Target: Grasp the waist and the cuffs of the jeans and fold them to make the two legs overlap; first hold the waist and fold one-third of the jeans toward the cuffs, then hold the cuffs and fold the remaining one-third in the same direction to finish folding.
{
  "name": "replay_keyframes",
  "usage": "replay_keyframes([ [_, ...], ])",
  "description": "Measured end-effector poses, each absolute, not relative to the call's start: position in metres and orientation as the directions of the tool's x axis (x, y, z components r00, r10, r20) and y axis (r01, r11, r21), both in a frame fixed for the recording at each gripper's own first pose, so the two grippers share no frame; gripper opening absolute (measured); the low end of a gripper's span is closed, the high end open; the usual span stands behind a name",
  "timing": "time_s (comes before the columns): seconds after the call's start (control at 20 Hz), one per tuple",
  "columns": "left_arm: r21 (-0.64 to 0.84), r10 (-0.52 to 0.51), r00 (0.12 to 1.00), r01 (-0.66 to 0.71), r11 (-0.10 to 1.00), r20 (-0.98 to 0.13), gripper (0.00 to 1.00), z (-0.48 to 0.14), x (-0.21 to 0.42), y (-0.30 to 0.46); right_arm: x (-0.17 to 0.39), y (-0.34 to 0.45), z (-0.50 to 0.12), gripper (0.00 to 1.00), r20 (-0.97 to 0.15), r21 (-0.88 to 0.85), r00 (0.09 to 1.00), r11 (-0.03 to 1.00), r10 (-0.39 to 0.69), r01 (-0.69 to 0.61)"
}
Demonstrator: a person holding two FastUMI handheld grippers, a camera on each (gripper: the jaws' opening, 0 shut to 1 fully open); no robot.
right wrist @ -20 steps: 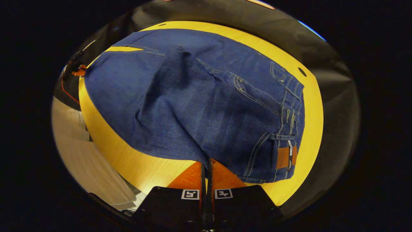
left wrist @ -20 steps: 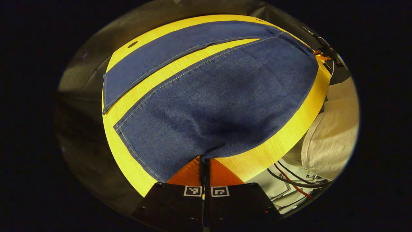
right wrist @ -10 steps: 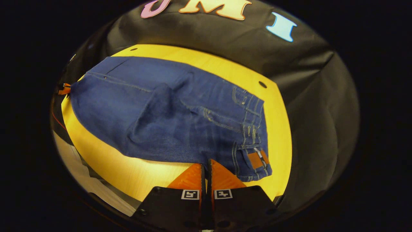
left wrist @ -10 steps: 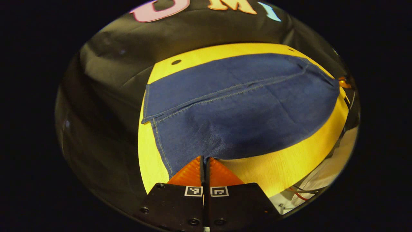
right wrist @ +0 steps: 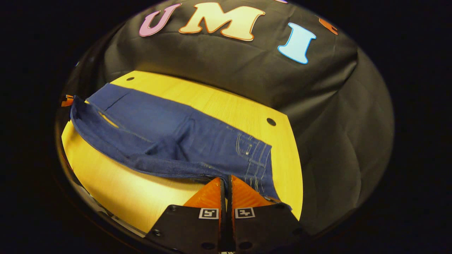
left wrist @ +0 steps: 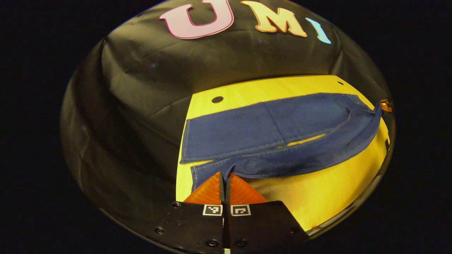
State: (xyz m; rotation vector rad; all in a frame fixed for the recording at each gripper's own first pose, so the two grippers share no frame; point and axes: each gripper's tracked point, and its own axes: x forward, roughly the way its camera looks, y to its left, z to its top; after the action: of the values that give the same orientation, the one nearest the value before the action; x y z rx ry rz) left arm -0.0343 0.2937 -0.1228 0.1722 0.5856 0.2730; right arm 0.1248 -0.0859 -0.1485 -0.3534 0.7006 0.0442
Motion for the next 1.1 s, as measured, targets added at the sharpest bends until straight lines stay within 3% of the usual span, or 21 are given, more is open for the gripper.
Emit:
replay_keyframes([
  [0.35, 0.246, 0.429, 0.776, -0.352, 0.903, -0.463, 0.0, -0.106, 0.067, 0.329, 0.241, -0.083, -0.162, 0.02, -0.624, -0.251, 0.781, 0.953, -0.027, -0.168],
  [0.6, 0.303, 0.474, 0.745, -0.368, 0.879, -0.469, 0.0, -0.134, 0.143, 0.347, 0.309, -0.08, -0.218, 0.0, -0.671, -0.238, 0.742, 0.949, -0.008, -0.205],
  [0.8, 0.337, 0.481, 0.712, -0.349, 0.874, -0.511, 0.0, -0.169, 0.175, 0.354, 0.323, -0.078, -0.267, 0.03, -0.738, -0.17, 0.674, 0.962, 0.019, -0.214],
  [1.0, 0.314, 0.461, 0.729, -0.343, 0.886, -0.505, 0.0, -0.175, 0.179, 0.358, 0.33, -0.082, -0.267, 0.05, -0.732, -0.129, 0.679, 0.969, 0.051, -0.212],
  [1.05, 0.316, 0.463, 0.728, -0.343, 0.884, -0.505, 0.0, -0.175, 0.177, 0.359, 0.329, -0.081, -0.265, 0.17, -0.734, -0.107, 0.677, 0.972, 0.065, -0.21],
  [1.1, 0.31, 0.452, 0.734, -0.335, 0.89, -0.507, 0.0, -0.174, 0.179, 0.357, 0.331, -0.085, -0.263, 0.13, -0.733, -0.11, 0.678, 0.976, 0.05, -0.19],
])
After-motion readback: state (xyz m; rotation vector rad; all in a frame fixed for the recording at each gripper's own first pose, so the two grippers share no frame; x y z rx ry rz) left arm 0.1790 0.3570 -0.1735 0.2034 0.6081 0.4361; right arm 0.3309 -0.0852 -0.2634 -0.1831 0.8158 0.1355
